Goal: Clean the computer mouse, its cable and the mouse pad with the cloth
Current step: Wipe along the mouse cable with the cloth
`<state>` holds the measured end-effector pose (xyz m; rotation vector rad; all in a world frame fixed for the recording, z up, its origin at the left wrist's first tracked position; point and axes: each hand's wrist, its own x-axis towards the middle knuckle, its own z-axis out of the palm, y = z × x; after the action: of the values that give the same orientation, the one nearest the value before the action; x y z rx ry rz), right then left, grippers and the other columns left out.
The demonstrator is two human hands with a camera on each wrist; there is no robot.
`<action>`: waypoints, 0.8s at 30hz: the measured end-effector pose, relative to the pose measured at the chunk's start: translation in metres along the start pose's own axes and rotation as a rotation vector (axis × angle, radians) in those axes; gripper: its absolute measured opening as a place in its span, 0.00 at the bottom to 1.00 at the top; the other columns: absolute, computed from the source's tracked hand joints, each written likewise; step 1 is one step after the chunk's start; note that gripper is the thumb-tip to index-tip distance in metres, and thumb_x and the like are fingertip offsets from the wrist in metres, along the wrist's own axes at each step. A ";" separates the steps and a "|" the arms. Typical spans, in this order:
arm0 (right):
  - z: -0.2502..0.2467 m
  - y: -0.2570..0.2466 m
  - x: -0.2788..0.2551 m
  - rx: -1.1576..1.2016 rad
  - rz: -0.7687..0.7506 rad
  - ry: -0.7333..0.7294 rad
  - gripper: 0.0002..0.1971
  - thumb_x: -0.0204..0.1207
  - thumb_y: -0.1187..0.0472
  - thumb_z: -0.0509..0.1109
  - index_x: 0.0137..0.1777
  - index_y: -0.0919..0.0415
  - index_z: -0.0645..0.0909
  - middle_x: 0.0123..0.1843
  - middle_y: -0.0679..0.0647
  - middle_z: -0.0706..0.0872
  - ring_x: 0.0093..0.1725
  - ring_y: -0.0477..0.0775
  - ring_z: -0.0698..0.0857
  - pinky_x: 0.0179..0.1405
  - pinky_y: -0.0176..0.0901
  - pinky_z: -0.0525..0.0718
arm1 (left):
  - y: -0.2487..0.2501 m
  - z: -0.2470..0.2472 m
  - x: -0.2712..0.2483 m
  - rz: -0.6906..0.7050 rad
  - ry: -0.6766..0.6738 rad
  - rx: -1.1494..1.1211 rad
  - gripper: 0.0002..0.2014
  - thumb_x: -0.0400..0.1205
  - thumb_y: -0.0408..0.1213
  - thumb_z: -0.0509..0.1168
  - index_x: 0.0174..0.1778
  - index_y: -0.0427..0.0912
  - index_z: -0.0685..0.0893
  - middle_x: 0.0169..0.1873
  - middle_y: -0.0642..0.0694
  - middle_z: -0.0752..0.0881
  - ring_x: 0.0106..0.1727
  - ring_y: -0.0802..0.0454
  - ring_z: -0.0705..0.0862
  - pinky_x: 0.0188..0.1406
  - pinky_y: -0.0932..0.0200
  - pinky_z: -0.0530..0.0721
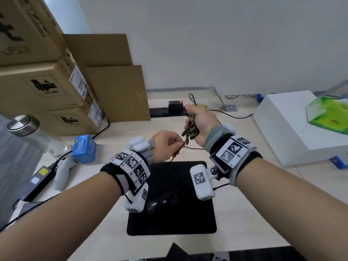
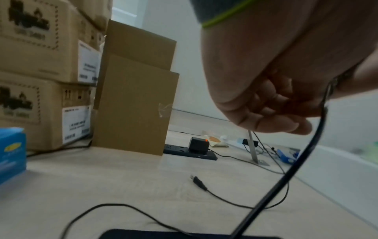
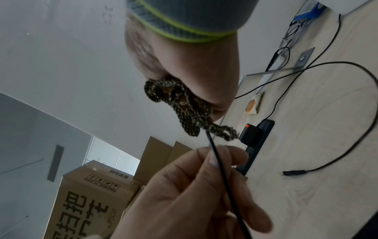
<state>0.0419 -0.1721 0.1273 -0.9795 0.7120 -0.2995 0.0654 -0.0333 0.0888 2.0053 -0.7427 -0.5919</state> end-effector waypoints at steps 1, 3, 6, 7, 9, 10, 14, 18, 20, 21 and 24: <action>-0.001 -0.002 0.000 0.009 -0.006 0.011 0.09 0.73 0.65 0.74 0.34 0.58 0.79 0.25 0.52 0.75 0.18 0.48 0.71 0.21 0.41 0.71 | 0.000 0.002 -0.002 -0.010 -0.011 -0.027 0.11 0.85 0.33 0.61 0.40 0.43 0.86 0.26 0.48 0.87 0.27 0.52 0.84 0.28 0.58 0.81; -0.003 -0.005 0.000 0.016 -0.006 0.018 0.08 0.73 0.64 0.74 0.35 0.58 0.79 0.24 0.52 0.76 0.18 0.49 0.72 0.21 0.40 0.72 | 0.005 0.006 -0.004 -0.043 -0.012 -0.149 0.12 0.87 0.35 0.58 0.41 0.44 0.84 0.32 0.47 0.88 0.31 0.54 0.86 0.27 0.60 0.81; -0.003 -0.005 -0.002 -0.006 0.003 0.014 0.09 0.74 0.63 0.73 0.34 0.58 0.78 0.23 0.52 0.74 0.18 0.50 0.70 0.20 0.39 0.71 | 0.015 0.012 -0.005 0.051 0.018 -0.145 0.09 0.84 0.34 0.64 0.37 0.42 0.83 0.28 0.47 0.87 0.27 0.59 0.85 0.28 0.66 0.79; -0.003 -0.006 -0.002 -0.016 0.000 0.021 0.09 0.73 0.64 0.73 0.34 0.58 0.78 0.23 0.52 0.73 0.18 0.50 0.70 0.20 0.40 0.70 | 0.014 0.013 -0.006 0.084 0.005 -0.032 0.09 0.82 0.35 0.67 0.36 0.42 0.84 0.27 0.49 0.88 0.27 0.59 0.85 0.29 0.66 0.81; -0.003 -0.011 -0.001 -0.035 -0.004 0.037 0.08 0.74 0.63 0.73 0.35 0.58 0.78 0.24 0.53 0.73 0.17 0.50 0.70 0.18 0.40 0.71 | 0.010 0.012 -0.010 0.089 -0.161 0.281 0.08 0.80 0.40 0.69 0.36 0.45 0.87 0.29 0.54 0.89 0.30 0.59 0.88 0.34 0.62 0.87; -0.002 -0.015 0.000 -0.034 -0.005 0.042 0.08 0.74 0.63 0.73 0.35 0.58 0.78 0.25 0.53 0.74 0.17 0.50 0.70 0.18 0.40 0.71 | 0.005 0.012 -0.014 0.064 -0.304 0.462 0.08 0.80 0.43 0.68 0.37 0.47 0.87 0.30 0.55 0.89 0.32 0.58 0.88 0.36 0.60 0.88; -0.003 -0.031 0.002 0.016 -0.015 0.062 0.09 0.73 0.63 0.73 0.35 0.59 0.77 0.27 0.54 0.75 0.19 0.51 0.72 0.20 0.40 0.73 | -0.022 0.013 -0.034 -0.202 -0.740 0.921 0.07 0.80 0.38 0.68 0.37 0.47 0.81 0.39 0.51 0.80 0.37 0.56 0.80 0.38 0.64 0.78; -0.004 -0.025 0.000 0.035 -0.011 0.049 0.09 0.73 0.63 0.73 0.35 0.60 0.76 0.26 0.53 0.75 0.18 0.50 0.73 0.20 0.40 0.73 | -0.015 0.001 -0.021 -0.145 -0.538 0.642 0.07 0.78 0.45 0.71 0.47 0.47 0.85 0.42 0.53 0.87 0.41 0.60 0.85 0.41 0.65 0.83; -0.004 -0.013 -0.001 0.025 0.003 0.052 0.09 0.73 0.63 0.74 0.34 0.59 0.77 0.24 0.51 0.76 0.17 0.49 0.73 0.20 0.40 0.73 | 0.007 0.000 -0.009 -0.105 -0.235 0.151 0.10 0.80 0.43 0.70 0.56 0.48 0.84 0.48 0.52 0.90 0.47 0.56 0.88 0.47 0.61 0.87; -0.004 -0.008 -0.002 0.019 0.010 0.053 0.09 0.72 0.63 0.75 0.34 0.59 0.77 0.23 0.51 0.76 0.17 0.50 0.73 0.20 0.40 0.72 | 0.018 -0.001 -0.004 -0.098 -0.151 -0.051 0.06 0.82 0.39 0.67 0.53 0.45 0.84 0.46 0.50 0.91 0.43 0.56 0.87 0.42 0.62 0.86; -0.003 -0.002 -0.004 0.036 0.027 0.029 0.11 0.74 0.64 0.73 0.34 0.58 0.75 0.21 0.52 0.73 0.18 0.51 0.70 0.19 0.37 0.70 | 0.029 -0.002 0.000 -0.042 -0.078 -0.117 0.11 0.84 0.33 0.64 0.36 0.41 0.86 0.29 0.49 0.89 0.27 0.57 0.81 0.28 0.63 0.81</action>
<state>0.0367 -0.1730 0.1297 -0.9320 0.7438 -0.3025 0.0585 -0.0447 0.1146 1.9029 -0.6978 -0.7257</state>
